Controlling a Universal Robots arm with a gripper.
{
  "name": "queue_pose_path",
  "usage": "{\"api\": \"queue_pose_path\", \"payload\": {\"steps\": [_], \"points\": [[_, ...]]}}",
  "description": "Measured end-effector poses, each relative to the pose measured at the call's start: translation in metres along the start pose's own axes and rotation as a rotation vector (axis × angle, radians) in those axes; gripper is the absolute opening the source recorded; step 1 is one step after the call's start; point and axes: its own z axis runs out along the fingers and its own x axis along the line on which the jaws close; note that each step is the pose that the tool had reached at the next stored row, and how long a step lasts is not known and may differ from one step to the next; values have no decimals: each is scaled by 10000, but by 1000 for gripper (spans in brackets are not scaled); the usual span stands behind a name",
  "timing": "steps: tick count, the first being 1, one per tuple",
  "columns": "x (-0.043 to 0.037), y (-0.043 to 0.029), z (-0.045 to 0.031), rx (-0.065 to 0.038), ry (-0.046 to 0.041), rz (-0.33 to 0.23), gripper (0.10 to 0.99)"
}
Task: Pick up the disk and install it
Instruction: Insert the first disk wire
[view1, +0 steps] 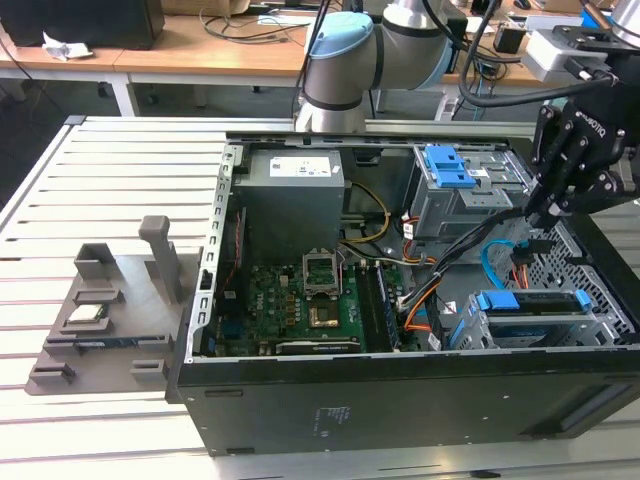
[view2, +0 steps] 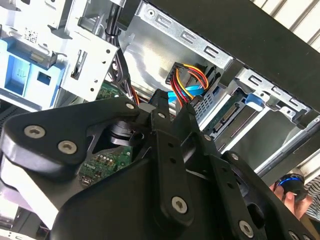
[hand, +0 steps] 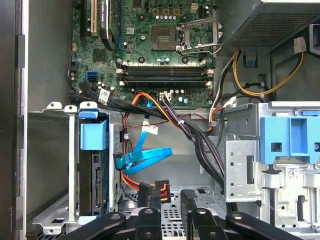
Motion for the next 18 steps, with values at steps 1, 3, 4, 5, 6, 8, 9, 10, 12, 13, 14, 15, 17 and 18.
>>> {"api": "queue_pose_path", "payload": {"steps": [1,3,4,5,6,8,9,10,12,13,14,15,17,18], "points": [[-5,0,0,0,1,0,302],[-26,-2,5,0,3,-1,302],[-31,-2,11,0,2,0,302],[-32,-3,25,0,5,0,302],[-32,-3,38,1,18,1,302],[-27,-5,58,1,57,2,302],[-9,-6,59,2,136,4,302],[5,-5,59,3,173,7,302],[34,-6,59,4,211,9,302],[68,-6,61,4,235,10,302],[93,-7,63,5,260,11,302],[111,-7,65,5,283,12,302],[146,-8,72,6,352,15,302],[158,-9,94,7,385,16,302]]}}
